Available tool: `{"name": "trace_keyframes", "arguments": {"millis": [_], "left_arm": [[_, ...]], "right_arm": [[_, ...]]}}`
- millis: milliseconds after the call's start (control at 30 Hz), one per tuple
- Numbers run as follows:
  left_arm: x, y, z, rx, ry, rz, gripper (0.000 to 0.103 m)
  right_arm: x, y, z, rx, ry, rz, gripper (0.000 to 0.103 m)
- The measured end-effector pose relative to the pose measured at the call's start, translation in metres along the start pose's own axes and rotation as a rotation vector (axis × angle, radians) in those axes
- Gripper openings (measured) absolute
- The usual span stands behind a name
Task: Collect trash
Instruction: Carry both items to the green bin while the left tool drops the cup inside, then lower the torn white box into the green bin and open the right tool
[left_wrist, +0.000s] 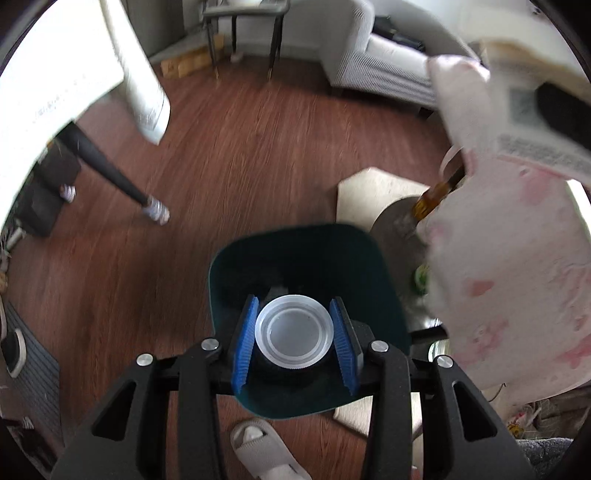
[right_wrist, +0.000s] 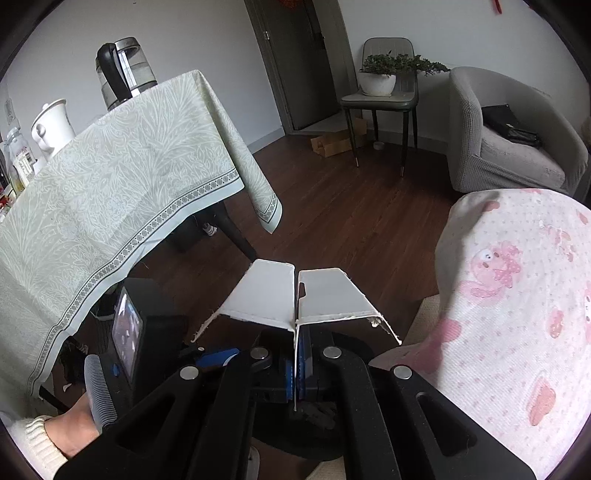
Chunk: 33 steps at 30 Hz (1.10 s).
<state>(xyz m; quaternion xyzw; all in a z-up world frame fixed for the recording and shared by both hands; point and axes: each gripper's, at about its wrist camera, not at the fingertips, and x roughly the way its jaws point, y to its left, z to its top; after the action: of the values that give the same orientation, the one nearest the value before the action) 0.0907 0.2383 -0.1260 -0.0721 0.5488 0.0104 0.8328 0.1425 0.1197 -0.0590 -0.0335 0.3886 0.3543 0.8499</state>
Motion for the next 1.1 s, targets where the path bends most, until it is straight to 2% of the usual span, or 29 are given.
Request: {"name": "trace_keyframes", "arguments": {"millis": [300, 433, 600, 800, 900, 1100], "left_arm": [[0.048, 0.016, -0.03, -0.012, 0.167, 0.001, 0.043], [0.06, 0.02, -0.04, 0.008, 0.207, 0.018, 0.049], [0.055, 0.025, -0.042, -0.006, 0.19, 0.0, 0.056], [0.044, 0.033, -0.04, -0.019, 0.167, 0.0, 0.06], [0.039, 0.04, -0.039, -0.035, 0.164, 0.006, 0.061], [0.015, 0.05, -0.034, -0.051, 0.106, 0.03, 0.059]], "right_arm": [[0.044, 0.008, -0.007, 0.003, 0.1, -0.008, 0.002], [0.062, 0.006, -0.012, 0.017, 0.149, -0.011, 0.002], [0.073, 0.006, -0.014, 0.023, 0.182, -0.016, 0.002], [0.09, 0.005, -0.022, 0.017, 0.235, -0.027, 0.002], [0.1, 0.004, -0.027, 0.019, 0.271, -0.02, 0.002], [0.121, 0.003, -0.038, 0.006, 0.34, -0.046, 0.002]]}}
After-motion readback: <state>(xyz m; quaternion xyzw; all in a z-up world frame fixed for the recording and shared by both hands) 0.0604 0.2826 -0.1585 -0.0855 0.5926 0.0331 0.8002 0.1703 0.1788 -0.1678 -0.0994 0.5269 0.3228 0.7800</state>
